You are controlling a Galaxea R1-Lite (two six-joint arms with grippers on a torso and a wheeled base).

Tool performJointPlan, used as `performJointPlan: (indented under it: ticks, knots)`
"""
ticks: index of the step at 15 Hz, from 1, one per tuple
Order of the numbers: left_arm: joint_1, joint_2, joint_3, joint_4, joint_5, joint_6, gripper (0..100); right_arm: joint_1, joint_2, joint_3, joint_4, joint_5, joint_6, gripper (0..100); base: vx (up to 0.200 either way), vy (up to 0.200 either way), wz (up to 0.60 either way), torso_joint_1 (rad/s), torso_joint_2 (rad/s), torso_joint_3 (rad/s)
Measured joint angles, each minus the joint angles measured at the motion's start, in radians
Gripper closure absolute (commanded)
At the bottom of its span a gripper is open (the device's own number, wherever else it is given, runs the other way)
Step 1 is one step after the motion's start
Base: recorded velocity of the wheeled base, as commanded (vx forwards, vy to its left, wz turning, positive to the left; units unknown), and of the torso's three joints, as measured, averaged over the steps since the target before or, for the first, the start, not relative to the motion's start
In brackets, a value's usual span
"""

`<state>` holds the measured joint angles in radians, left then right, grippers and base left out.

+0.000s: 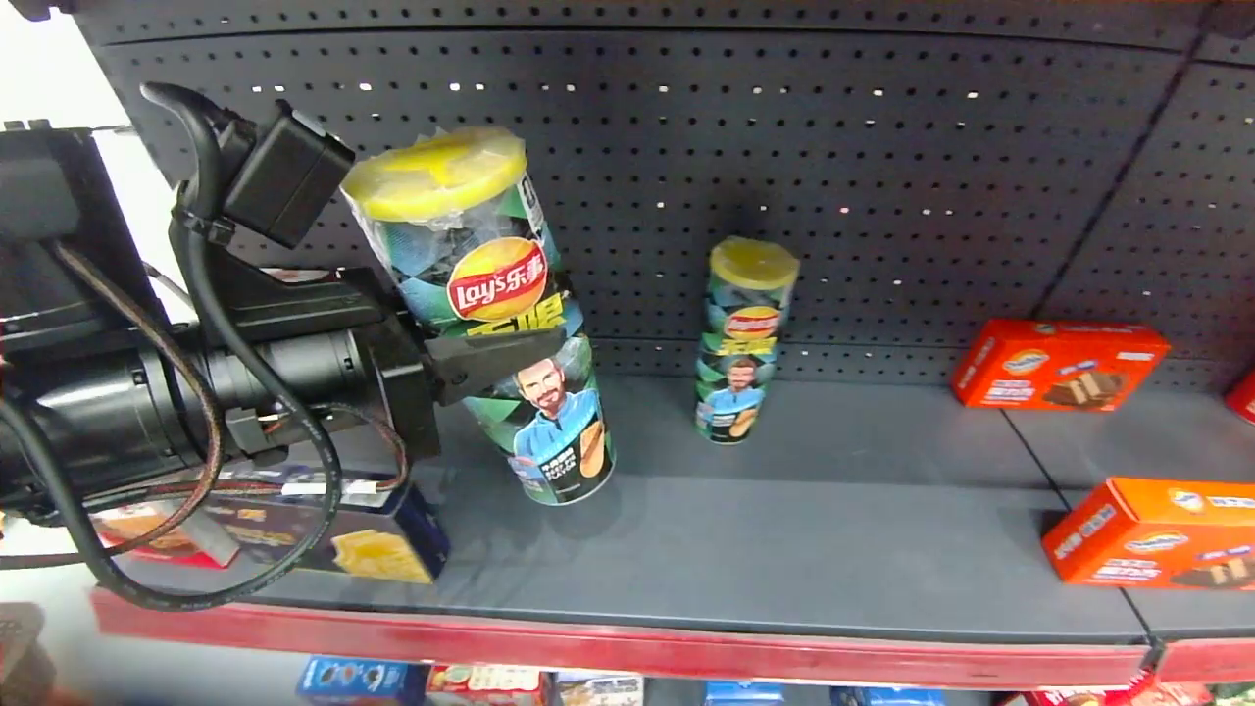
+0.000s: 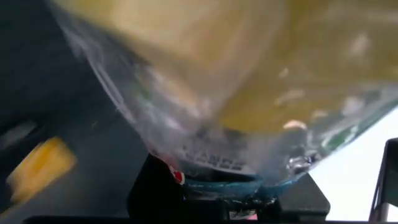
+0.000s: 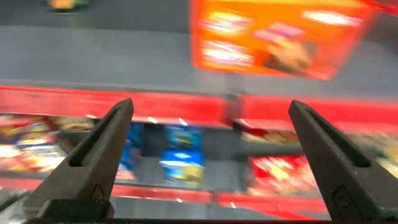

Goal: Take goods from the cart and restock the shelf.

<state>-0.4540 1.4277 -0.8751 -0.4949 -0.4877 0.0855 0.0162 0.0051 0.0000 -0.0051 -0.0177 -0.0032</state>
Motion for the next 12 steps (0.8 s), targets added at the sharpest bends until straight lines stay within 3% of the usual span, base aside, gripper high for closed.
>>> performJointPlan:
  ticks: [12]
  knots:
    - [0.016, -0.017, 0.015, 0.007, 0.001, -0.002, 100, 0.0, 0.002, -0.001, 0.003, -0.007, -0.003, 0, 0.0, 0.0, 0.0, 0.0, 0.0, 0.0]
